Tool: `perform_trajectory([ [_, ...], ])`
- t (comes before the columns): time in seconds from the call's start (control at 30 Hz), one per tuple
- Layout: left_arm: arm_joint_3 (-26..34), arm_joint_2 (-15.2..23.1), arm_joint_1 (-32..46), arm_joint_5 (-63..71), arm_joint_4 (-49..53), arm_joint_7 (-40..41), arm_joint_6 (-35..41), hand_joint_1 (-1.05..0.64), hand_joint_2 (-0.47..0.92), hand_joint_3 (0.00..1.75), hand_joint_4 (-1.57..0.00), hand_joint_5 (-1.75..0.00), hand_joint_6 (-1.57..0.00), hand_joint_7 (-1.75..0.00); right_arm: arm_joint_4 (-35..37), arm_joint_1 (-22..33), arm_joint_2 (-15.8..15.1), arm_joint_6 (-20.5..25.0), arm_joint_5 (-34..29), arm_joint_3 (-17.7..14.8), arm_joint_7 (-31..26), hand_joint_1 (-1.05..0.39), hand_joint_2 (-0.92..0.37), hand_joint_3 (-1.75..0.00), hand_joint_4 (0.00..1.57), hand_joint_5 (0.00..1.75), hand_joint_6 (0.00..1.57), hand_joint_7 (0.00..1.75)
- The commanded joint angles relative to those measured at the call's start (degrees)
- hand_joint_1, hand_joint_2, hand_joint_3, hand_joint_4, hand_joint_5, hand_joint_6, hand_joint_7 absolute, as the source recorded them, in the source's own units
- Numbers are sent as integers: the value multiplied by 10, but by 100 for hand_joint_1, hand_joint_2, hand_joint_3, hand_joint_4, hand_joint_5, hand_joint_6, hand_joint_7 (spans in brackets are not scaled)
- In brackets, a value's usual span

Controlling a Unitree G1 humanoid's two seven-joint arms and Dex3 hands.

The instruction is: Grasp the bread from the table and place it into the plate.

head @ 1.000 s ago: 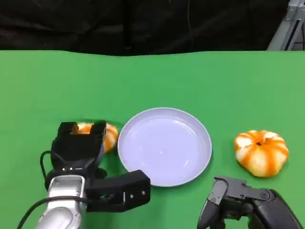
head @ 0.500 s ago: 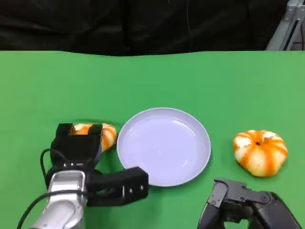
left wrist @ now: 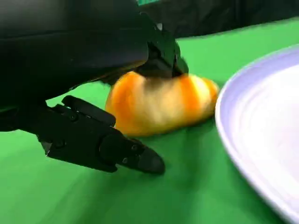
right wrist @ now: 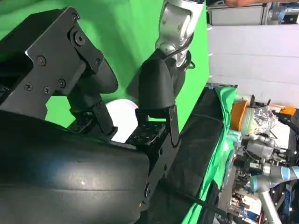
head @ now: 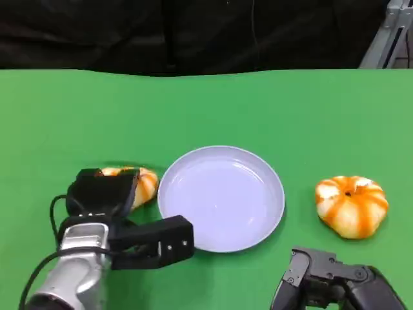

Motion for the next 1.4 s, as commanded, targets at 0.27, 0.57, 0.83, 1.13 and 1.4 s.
perform_trajectory([
  [0.27, 25, 51, 67, -23, -18, 93, -100, -30, 89, 2, -89, -175, -134, -12, -2, -8, -8, 3, 13, -10, 3, 7, -27, -153, 88, 168, 76, 145],
  [0.57, 38, 84, 109, -10, -77, 135, -121, -23, 90, 10, -85, -175, -67, -164, 3, -1, -11, -10, 13, -11, 4, 7, -25, -154, 89, 168, 78, 145],
  [0.83, 68, 98, 148, -13, -153, 158, -145, -22, 54, 77, -88, -175, -69, -172, 0, -3, -7, -6, 10, -12, 0, 7, -29, -151, 89, 168, 78, 145],
  [1.13, 109, 95, 177, -26, -257, 147, -153, -17, 36, 124, -95, -175, -75, -175, -3, -4, 2, 2, 11, 1, -6, 8, -31, -150, 85, 172, 75, 146],
  [1.4, 118, 58, 143, -47, -293, 124, -169, -17, 37, 132, -98, -175, -77, -175, 31, -27, 9, -10, -5, 13, -17, 9, -25, -157, 88, 169, 76, 147],
])
